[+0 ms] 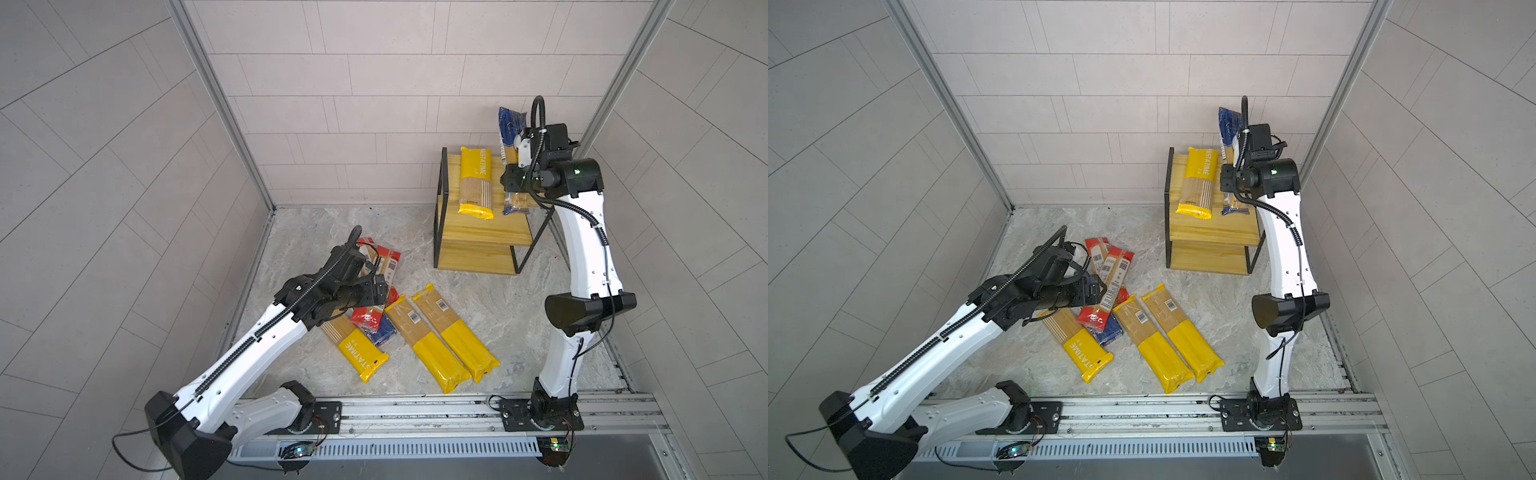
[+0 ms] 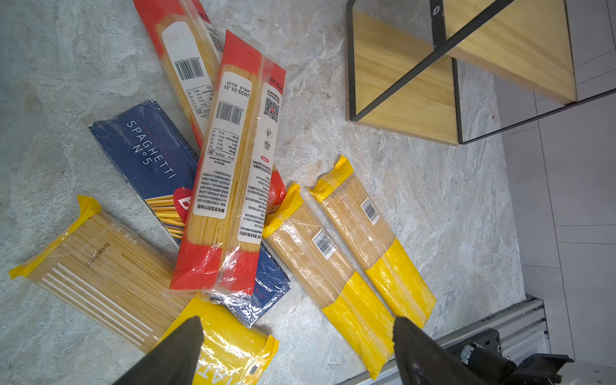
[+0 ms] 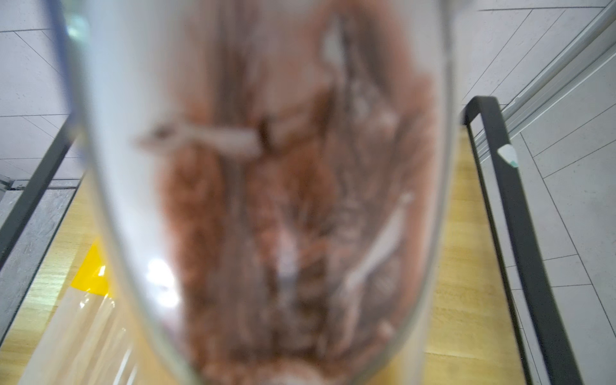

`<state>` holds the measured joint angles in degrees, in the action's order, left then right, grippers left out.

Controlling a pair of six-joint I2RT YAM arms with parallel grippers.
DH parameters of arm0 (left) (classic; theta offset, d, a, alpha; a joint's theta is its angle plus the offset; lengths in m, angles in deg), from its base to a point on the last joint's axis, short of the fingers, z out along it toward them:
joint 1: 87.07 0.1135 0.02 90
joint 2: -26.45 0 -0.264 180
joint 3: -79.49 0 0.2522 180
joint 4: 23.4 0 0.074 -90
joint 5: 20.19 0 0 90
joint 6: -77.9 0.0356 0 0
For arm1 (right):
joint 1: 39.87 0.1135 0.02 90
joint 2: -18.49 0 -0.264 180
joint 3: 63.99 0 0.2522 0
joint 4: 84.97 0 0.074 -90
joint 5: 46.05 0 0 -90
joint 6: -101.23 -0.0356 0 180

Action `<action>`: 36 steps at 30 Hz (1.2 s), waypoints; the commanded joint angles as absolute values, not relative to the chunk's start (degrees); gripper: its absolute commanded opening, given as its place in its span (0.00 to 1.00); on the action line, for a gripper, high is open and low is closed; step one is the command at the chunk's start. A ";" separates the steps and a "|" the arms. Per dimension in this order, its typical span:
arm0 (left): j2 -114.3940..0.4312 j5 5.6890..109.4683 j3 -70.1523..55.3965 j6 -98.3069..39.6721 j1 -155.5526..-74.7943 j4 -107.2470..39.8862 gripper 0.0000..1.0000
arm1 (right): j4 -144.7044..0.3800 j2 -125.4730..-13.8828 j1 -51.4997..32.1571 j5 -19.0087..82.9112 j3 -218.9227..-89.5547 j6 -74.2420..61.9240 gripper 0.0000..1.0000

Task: Arrange pasta packages on shelves
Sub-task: Place the pasta bag on the shelf.

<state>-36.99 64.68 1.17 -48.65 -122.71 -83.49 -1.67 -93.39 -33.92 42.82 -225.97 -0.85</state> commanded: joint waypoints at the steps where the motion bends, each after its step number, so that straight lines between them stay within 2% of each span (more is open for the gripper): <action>1: -37.17 64.46 -0.41 -47.69 -122.41 -83.57 0.94 | -7.41 -92.90 -33.77 43.74 -227.95 -0.30 0.26; 3: -37.13 64.71 -0.36 -47.61 -122.41 -83.61 0.94 | -7.20 -92.96 -33.73 44.40 -227.89 -0.30 0.34; 7: -36.83 65.08 -0.16 -47.55 -122.41 -83.87 0.94 | -6.74 -93.44 -33.79 46.07 -227.87 -0.32 0.36; 10: -36.43 65.32 -0.02 -47.43 -122.41 -84.05 0.94 | -6.44 -93.66 -33.81 45.71 -227.87 -0.38 0.48; 14: -35.66 65.60 0.17 -47.42 -122.41 -84.18 0.94 | -6.17 -93.40 -33.81 45.88 -227.87 -0.45 0.58; 27: -34.03 66.12 1.44 -47.30 -122.31 -84.31 0.94 | -3.46 -91.91 -33.82 48.46 -225.39 0.24 0.58; 36: -32.47 66.29 2.38 -47.18 -121.94 -84.54 0.94 | -3.14 -94.05 -34.08 40.92 -222.77 -2.74 0.60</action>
<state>-33.60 65.38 1.65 -48.06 -122.43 -84.12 -4.73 -94.17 -33.96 43.94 -223.98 -1.44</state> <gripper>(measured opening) 0.943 0.596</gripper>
